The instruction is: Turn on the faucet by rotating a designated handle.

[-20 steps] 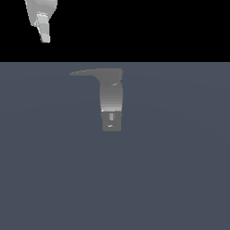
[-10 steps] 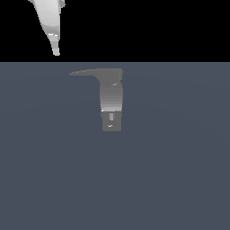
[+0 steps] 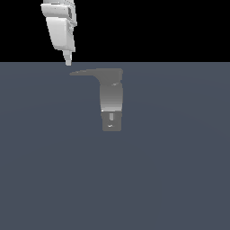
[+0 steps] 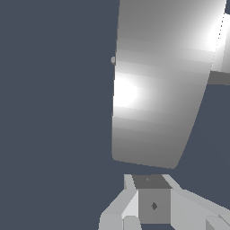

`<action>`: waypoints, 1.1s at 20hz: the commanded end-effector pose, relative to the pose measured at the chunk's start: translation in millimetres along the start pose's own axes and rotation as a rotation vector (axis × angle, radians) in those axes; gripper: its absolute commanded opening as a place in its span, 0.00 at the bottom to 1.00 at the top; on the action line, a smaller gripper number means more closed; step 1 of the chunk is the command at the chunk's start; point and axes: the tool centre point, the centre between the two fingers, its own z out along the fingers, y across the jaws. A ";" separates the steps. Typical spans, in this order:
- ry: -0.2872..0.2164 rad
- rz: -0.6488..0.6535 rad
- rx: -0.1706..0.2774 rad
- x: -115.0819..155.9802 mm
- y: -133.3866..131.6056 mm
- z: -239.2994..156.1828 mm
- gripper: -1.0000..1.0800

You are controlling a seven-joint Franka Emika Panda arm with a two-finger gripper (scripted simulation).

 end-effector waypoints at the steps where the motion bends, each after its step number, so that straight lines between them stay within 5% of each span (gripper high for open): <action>1: 0.003 0.059 0.001 7.8 -15.1 7.9 0.00; 11: 0.008 0.225 0.001 35.0 -54.8 28.5 0.00; 22: 0.006 0.271 0.002 44.2 -65.4 33.3 0.00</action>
